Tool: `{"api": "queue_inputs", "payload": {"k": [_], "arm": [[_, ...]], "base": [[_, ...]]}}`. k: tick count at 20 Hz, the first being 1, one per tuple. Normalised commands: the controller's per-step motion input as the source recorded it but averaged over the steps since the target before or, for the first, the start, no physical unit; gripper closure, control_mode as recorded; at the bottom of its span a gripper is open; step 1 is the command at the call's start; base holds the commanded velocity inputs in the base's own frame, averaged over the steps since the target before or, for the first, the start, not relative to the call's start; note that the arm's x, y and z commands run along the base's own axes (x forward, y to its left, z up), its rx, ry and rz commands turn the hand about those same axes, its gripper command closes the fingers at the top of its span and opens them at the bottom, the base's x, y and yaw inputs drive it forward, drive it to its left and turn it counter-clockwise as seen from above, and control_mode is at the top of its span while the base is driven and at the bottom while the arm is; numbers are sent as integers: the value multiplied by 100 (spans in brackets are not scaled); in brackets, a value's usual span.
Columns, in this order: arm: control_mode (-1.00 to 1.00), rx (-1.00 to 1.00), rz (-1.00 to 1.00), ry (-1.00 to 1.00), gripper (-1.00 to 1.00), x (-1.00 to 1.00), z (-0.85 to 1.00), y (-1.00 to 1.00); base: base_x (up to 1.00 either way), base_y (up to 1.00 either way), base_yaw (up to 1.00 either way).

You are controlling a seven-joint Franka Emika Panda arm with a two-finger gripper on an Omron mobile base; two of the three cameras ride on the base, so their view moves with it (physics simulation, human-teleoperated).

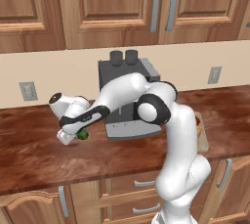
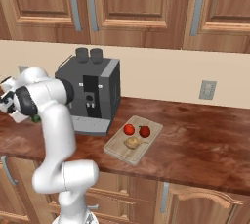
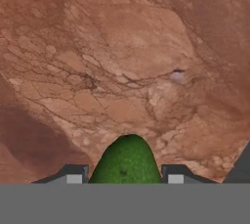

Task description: Place the avocado, onion, tomato, and bell pepper on the cutting board.

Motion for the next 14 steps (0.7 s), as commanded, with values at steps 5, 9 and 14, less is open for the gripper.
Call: {"api": "queue_inputs", "payload": {"k": [5, 9, 14], "arm": [[-100, 0, -17, -34, 100, -73, 61, 0], [-100, 0, -25, -40, 100, -77, 57, 0], [-100, 0, -29, -34, 100, -47, 65, 0]], "base": [[0, 0, 0], [0, 0, 0], [0, 0, 0]]}}
